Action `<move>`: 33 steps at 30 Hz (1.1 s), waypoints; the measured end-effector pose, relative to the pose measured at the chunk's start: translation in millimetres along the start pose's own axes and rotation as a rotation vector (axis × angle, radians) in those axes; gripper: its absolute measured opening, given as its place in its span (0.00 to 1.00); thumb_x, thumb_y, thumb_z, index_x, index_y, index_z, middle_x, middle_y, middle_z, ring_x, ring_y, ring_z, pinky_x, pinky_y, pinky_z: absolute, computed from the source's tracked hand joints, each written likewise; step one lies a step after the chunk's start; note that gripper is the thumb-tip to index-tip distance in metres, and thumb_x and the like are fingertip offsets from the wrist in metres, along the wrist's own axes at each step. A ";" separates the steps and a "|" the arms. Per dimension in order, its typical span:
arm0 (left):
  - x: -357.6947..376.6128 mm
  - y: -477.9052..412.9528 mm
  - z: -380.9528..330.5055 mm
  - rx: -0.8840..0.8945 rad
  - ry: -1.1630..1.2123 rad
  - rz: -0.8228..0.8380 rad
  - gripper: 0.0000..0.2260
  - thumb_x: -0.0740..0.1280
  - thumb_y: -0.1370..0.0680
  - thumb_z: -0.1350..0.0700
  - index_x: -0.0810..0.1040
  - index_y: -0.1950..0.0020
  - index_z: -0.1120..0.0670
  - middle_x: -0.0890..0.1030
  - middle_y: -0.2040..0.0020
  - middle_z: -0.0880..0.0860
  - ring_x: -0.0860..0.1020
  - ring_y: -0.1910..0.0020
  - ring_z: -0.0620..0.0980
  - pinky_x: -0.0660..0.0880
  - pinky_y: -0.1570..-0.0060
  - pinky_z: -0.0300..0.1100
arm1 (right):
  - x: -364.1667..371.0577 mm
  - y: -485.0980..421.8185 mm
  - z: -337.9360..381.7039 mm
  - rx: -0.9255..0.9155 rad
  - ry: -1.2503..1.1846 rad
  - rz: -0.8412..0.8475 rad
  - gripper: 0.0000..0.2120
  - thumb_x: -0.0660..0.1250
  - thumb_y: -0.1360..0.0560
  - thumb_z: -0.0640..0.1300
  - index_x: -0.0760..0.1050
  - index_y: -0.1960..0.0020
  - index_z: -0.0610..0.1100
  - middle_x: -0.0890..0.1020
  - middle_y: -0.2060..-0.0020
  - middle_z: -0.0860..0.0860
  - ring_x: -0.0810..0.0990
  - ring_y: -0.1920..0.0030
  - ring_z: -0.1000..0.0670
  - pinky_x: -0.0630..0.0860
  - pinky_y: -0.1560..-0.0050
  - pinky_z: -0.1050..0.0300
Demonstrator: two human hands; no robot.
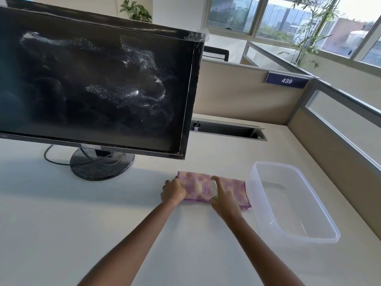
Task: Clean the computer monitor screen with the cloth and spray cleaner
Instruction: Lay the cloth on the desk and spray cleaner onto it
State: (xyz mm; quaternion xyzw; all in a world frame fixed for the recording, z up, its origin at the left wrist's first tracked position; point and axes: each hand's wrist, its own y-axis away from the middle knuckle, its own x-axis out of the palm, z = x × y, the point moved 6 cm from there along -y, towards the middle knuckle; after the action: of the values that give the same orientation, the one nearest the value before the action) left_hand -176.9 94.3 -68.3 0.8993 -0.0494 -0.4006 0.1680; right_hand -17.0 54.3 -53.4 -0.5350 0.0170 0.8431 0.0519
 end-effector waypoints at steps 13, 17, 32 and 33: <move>5.8 5.7 -14.6 0.060 -0.070 -0.077 0.16 0.58 0.23 0.60 0.68 0.34 0.58 0.68 0.36 0.62 0.69 0.37 0.60 0.68 0.39 0.50 | -42.2 20.6 -60.7 0.326 -0.064 -0.135 0.31 0.55 0.29 0.33 0.56 0.29 0.52 0.76 0.66 0.42 0.78 0.63 0.40 0.74 0.62 0.50; 10.2 8.1 -24.1 0.110 -0.080 -0.062 0.16 0.57 0.22 0.59 0.68 0.34 0.57 0.68 0.35 0.62 0.68 0.36 0.60 0.67 0.38 0.51 | -39.2 23.1 -60.8 0.329 -0.048 -0.102 0.31 0.56 0.29 0.34 0.55 0.28 0.52 0.75 0.66 0.44 0.76 0.63 0.41 0.72 0.62 0.51; 10.4 9.1 -19.6 0.104 -0.110 -0.020 0.16 0.58 0.22 0.59 0.67 0.34 0.57 0.67 0.34 0.62 0.68 0.36 0.61 0.68 0.39 0.50 | -51.1 -12.7 -27.6 0.172 -0.023 -0.167 0.30 0.58 0.30 0.33 0.58 0.31 0.50 0.68 0.75 0.49 0.67 0.74 0.48 0.62 0.74 0.57; 10.4 9.2 -18.9 0.100 -0.107 -0.018 0.16 0.58 0.22 0.59 0.67 0.34 0.57 0.67 0.35 0.62 0.68 0.36 0.61 0.68 0.38 0.50 | -50.7 -14.4 -26.3 0.167 -0.005 -0.159 0.30 0.58 0.29 0.33 0.57 0.30 0.50 0.69 0.74 0.48 0.69 0.73 0.47 0.64 0.72 0.57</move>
State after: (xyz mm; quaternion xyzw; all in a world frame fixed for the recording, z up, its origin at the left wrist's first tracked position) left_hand -155.5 88.3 -60.7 0.8842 -0.0702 -0.4468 0.1166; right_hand 29.7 62.8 -18.4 -0.5263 0.0445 0.8333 0.1633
